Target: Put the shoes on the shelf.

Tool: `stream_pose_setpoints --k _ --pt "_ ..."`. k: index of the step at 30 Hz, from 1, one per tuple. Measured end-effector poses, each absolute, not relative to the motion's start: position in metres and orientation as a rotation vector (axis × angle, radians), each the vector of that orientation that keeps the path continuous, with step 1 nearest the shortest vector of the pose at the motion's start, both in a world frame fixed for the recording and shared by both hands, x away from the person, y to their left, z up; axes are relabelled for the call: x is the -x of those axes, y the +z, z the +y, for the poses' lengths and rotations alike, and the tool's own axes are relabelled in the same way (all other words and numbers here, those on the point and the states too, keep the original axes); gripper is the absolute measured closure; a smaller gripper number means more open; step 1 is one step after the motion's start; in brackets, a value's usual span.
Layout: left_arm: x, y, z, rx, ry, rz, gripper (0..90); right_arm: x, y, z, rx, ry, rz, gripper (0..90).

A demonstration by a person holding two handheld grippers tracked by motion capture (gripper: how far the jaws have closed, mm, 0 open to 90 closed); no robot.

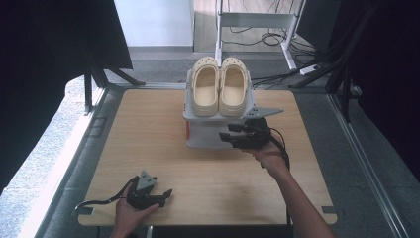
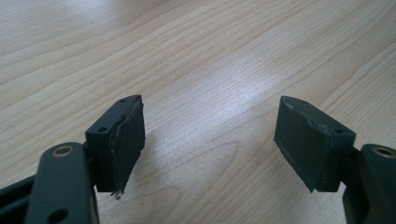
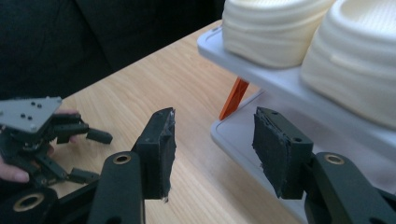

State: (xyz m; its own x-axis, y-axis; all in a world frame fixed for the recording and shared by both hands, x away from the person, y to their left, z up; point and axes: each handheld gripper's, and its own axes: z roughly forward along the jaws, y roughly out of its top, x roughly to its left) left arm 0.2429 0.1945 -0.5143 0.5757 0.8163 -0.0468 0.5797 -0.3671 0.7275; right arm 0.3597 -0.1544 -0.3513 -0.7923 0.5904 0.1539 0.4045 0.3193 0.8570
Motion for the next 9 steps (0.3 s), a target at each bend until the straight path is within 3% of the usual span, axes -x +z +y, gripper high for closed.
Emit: stream_pose_setpoints --k 9 --pt "-0.2442 -0.5151 0.1944 -2.09 0.428 1.106 25.0 -0.3562 -0.3622 -0.1528 -0.916 1.472 2.394 47.8"
